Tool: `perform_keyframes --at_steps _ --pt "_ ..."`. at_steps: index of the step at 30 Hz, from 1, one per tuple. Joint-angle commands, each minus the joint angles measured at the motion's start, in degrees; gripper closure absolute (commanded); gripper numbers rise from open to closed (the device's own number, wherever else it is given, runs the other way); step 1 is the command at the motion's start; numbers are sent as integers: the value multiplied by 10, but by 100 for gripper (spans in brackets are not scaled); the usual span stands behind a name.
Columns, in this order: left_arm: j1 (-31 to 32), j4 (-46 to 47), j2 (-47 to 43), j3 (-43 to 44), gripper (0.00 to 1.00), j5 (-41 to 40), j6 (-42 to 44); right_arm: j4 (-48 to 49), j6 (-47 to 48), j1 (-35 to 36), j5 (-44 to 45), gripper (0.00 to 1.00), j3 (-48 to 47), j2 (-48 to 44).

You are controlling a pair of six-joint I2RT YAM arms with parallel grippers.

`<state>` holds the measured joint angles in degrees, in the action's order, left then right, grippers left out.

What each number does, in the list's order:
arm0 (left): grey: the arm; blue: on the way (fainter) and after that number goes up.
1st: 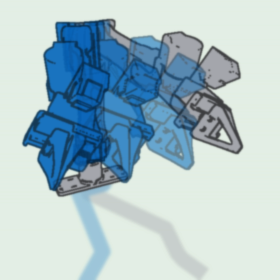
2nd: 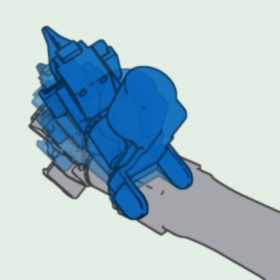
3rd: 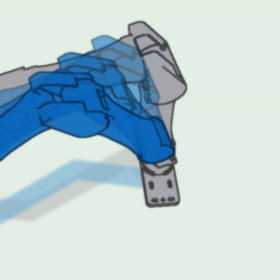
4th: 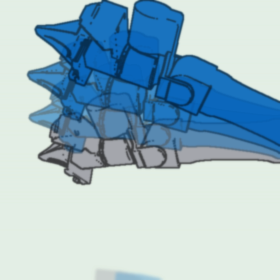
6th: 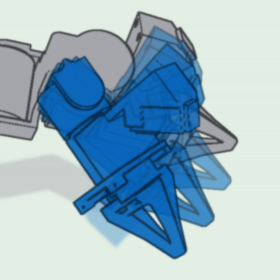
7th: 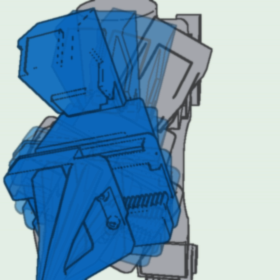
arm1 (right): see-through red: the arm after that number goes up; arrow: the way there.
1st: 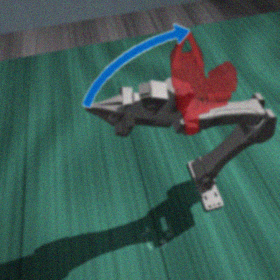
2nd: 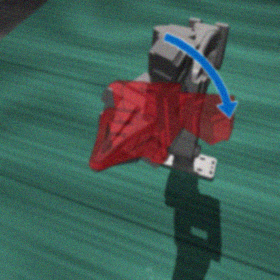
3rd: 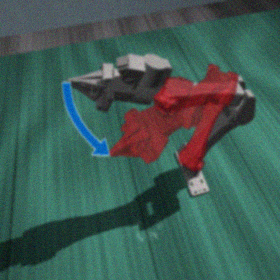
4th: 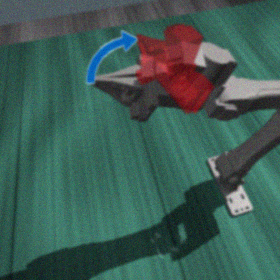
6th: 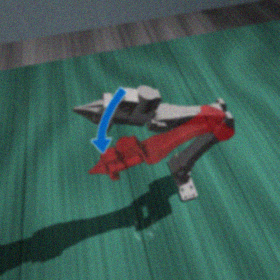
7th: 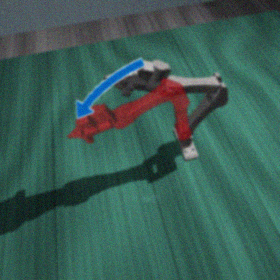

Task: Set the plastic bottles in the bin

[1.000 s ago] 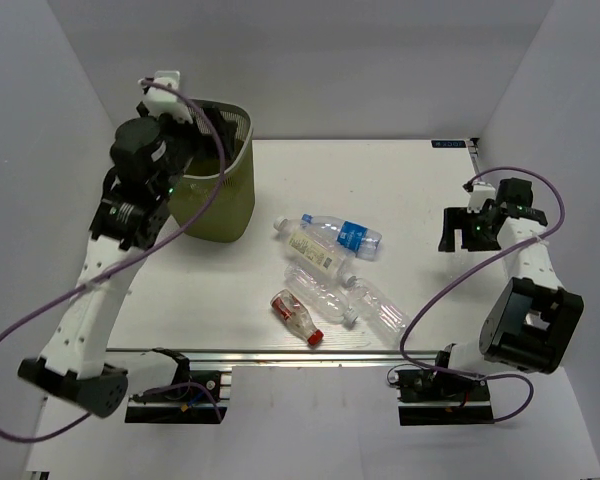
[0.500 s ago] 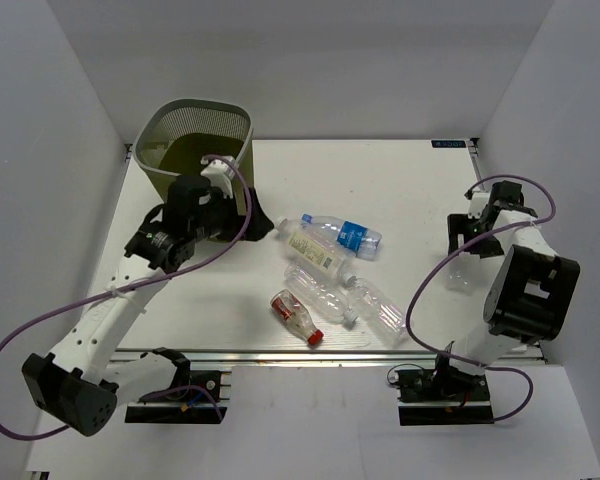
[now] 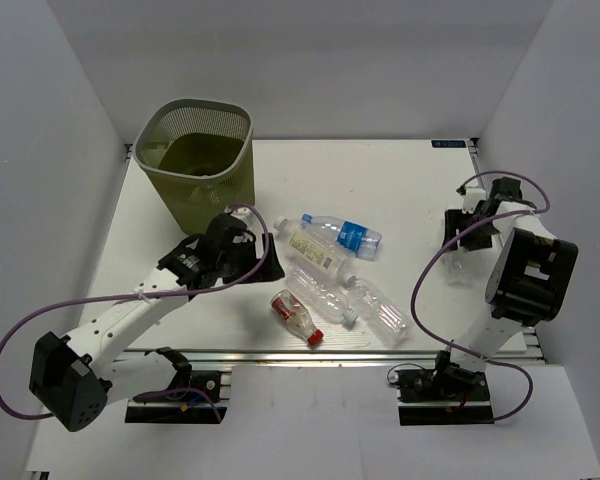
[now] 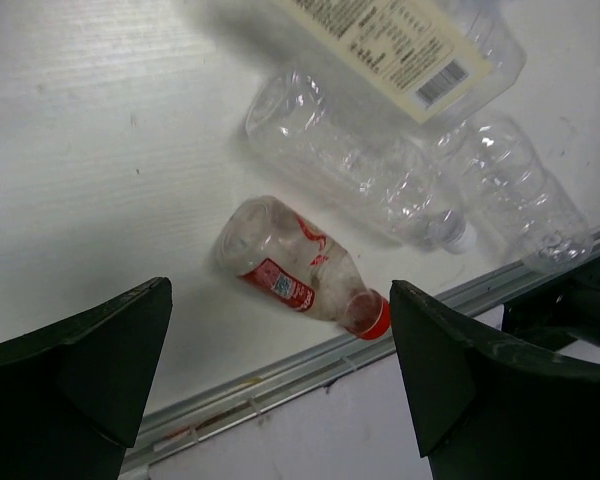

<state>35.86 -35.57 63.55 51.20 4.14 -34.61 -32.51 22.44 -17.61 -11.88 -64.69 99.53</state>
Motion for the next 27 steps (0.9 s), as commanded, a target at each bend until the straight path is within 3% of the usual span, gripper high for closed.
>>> perform_keyframes --at_steps 1,5,8,10,12,16,21,27 --pt "33 11 -4 -13 1 -12 -41 -54 75 4 -150 72 -87 -3" --pt "57 6 -11 -18 1 -26 -54 -156 111 28 -388 86 -294 24" --pt "74 1 -17 -29 1 -20 -54 -205 118 80 -477 91 -399 59" --pt "82 -7 -17 -29 1 -20 -60 -192 68 142 -491 92 -468 69" --pt "98 -13 -29 -41 1 -15 -71 -111 34 217 -493 92 -499 67" --pt "117 -34 -42 -51 1 -26 -91 101 -164 318 -463 91 -525 76" --pt "127 -35 -61 -63 1 -26 -107 352 -301 403 -432 91 -522 89" --pt "148 -23 -89 -91 1 -26 -135 465 -390 479 -398 90 -648 167"
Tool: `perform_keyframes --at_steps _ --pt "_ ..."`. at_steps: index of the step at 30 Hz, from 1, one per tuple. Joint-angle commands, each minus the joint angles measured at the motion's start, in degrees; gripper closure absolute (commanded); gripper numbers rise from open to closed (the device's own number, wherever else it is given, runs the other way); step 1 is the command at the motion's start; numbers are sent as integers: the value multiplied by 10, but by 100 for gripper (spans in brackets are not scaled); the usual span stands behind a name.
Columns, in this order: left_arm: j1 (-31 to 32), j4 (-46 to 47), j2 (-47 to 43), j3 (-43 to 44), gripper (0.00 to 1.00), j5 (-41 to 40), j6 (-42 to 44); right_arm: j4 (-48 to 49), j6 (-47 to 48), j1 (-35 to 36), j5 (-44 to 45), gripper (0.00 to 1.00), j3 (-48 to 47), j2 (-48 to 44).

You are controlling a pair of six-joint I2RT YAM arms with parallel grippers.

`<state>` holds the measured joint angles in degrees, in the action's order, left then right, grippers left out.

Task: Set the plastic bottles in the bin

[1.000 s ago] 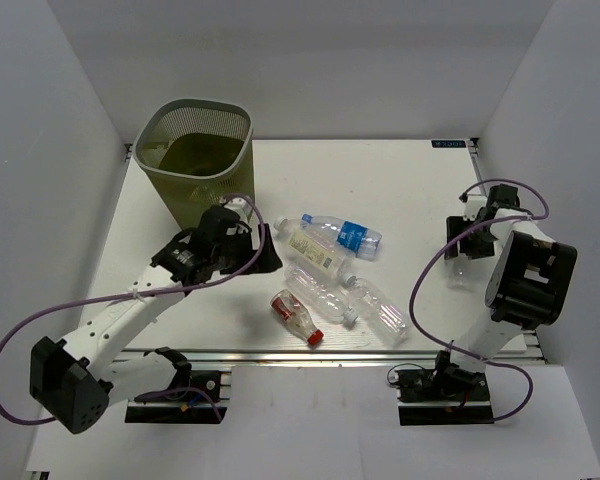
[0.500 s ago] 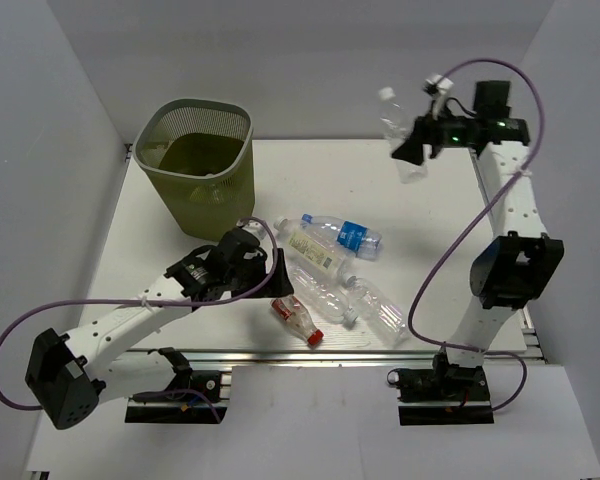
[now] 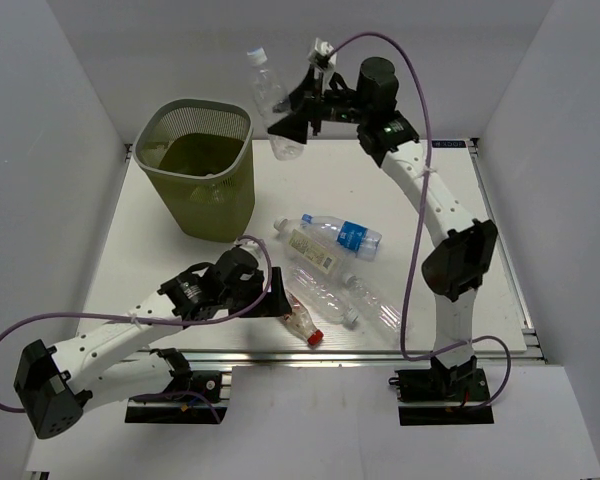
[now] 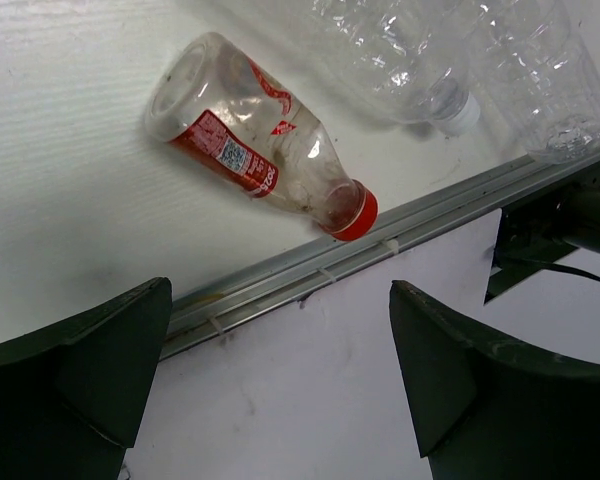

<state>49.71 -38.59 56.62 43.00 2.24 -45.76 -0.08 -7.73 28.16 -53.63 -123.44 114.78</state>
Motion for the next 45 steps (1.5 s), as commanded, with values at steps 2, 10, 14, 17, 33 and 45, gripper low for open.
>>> perform_keyframes --at_steps 2,10,14,17,33,45 --pt "16 13 -20 -16 1 -7 -23 201 -113 45 48 90 -53 38" --pt "33 31 -3 -22 1 15 -42 383 -84 126 186 88 -144 154" --pt "38 31 -3 -22 1 8 -56 392 -34 157 247 79 -120 184" --pt "44 26 -14 -22 1 8 -68 391 19 167 293 42 -113 199" --pt "87 -3 171 85 1 -75 -243 103 118 58 452 10 -40 16" --pt "131 -11 237 90 1 -226 -376 -117 154 -197 255 62 454 -333"
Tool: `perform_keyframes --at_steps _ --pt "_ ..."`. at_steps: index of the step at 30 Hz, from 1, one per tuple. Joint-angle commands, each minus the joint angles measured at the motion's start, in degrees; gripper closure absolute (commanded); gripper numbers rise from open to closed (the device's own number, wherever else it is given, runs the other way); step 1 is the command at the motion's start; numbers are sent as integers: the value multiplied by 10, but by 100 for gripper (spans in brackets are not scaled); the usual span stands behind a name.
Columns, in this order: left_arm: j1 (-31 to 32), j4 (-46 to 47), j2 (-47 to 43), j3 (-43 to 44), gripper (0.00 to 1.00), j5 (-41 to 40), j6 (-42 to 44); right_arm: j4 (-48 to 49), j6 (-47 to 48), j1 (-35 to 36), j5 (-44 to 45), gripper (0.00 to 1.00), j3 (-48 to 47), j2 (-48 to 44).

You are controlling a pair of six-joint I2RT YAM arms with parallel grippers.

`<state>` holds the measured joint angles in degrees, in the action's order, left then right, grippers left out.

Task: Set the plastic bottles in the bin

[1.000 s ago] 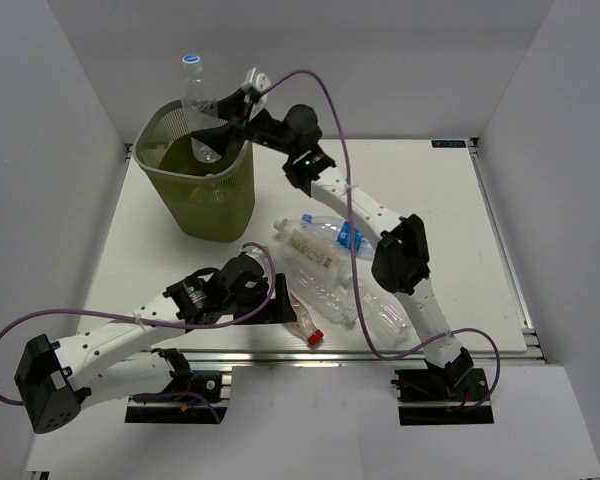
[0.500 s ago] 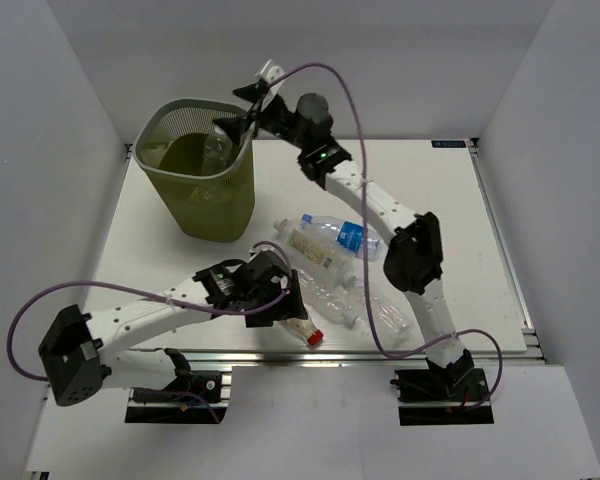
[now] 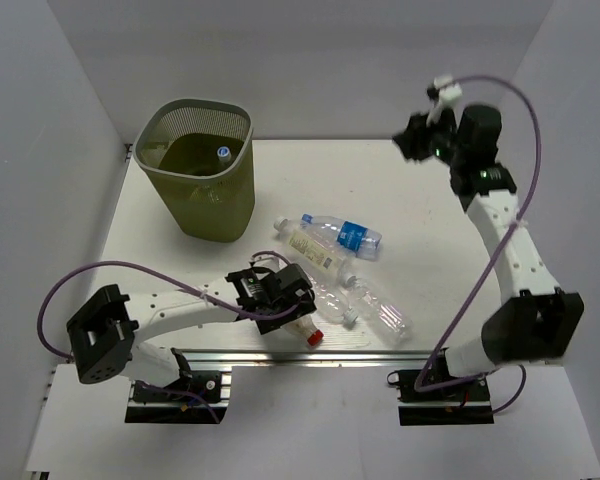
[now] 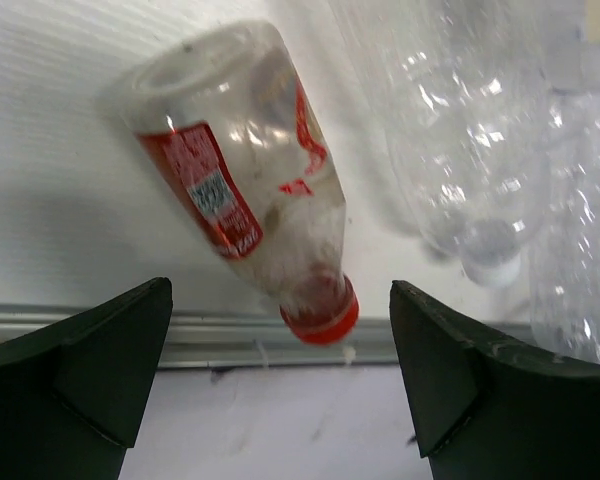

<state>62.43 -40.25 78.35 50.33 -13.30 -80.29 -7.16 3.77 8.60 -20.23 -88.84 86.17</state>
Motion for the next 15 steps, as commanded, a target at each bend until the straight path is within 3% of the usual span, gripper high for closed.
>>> perform_keyframes --at_steps 1,4,8,11,13,15 --pt "4 6 29 17 1 -71 -30 -49 47 -6 -83 53 154 -64" --pt "9 6 68 17 1 -96 -30 -106 81 -21 -122 36 207 -136" --pt "9 44 88 6 4 -137 -24 -204 117 -38 -154 18 219 -159" --pt "9 49 106 6 13 -147 -10 -258 153 -42 -170 10 223 -176" --pt "9 49 121 11 15 -147 -1 -283 179 -42 -191 10 228 -189" --pt "9 49 128 11 27 -147 -1 -311 193 -42 -217 10 235 -196"
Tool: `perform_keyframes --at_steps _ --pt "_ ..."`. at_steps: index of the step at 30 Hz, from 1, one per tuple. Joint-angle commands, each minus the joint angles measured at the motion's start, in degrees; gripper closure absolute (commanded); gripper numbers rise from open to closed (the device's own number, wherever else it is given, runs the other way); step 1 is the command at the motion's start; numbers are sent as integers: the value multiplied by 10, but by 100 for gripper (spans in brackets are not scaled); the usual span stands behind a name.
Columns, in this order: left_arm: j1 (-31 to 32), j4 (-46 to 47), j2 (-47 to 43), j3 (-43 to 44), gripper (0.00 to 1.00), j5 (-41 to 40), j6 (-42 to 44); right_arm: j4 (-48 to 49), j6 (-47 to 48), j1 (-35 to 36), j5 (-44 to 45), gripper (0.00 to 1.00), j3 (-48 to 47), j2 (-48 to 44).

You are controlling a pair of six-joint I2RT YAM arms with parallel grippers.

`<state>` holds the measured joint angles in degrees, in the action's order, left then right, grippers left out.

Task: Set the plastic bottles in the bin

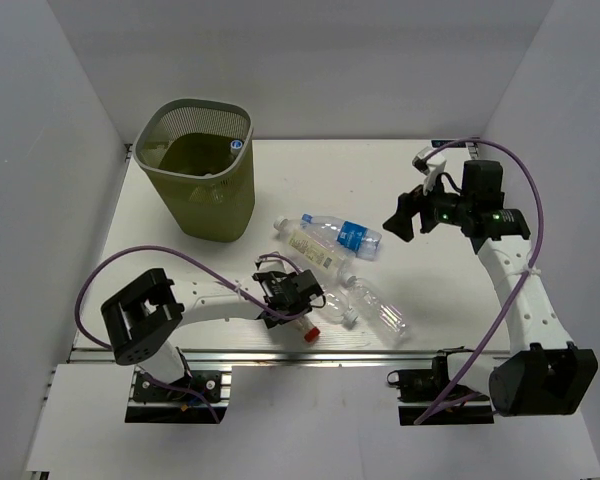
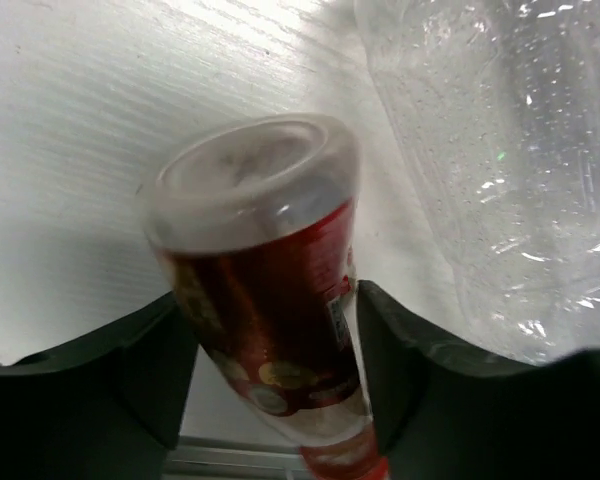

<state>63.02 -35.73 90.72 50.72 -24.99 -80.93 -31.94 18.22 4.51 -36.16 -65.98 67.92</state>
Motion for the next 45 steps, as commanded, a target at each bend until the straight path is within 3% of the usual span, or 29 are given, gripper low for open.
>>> perform_keyframes --at_steps 1,4,5,8,9,12,17,20,24,28,34,41,42,44,45 --pt "3 11 4 7 30 -30 10 -71 72 -1 -65 10 8 -16" --pt "9 11 -7 -7 50 -25 10 -114 100 0 -99 10 8 -16" --pt "9 5 -12 -7 62 -25 10 -136 116 0 -103 13 6 -17" --pt "19 -36 -42 26 77 -30 33 -194 188 1 -135 19 -2 -17" --pt "26 -51 -52 42 87 -30 53 -210 204 1 -142 23 -8 -15" --pt "41 -81 -99 112 96 -49 136 -292 282 5 -167 23 -19 -6" --pt "41 -89 -146 268 98 -96 276 -332 321 10 -139 22 13 -5" --pt "18 -173 -126 398 98 -184 317 -305 287 21 -103 22 41 -19" --pt "-35 -160 -73 526 98 -275 437 -277 232 49 -73 20 72 -24" --pt "-133 -139 -10 652 95 -265 490 -269 197 77 -63 16 81 -10" --pt "-310 -136 80 745 91 -194 533 -233 155 99 -40 13 84 -18" --pt "-436 -136 130 769 78 -157 562 -211 122 116 -15 10 111 -23" --pt "-453 -143 143 785 65 -151 568 -207 122 117 -8 10 115 -23" --pt "-465 -149 148 791 47 -128 575 -209 116 123 -1 10 117 -10" --pt "-465 -149 154 799 26 -120 582 -209 113 124 0 10 116 -7"
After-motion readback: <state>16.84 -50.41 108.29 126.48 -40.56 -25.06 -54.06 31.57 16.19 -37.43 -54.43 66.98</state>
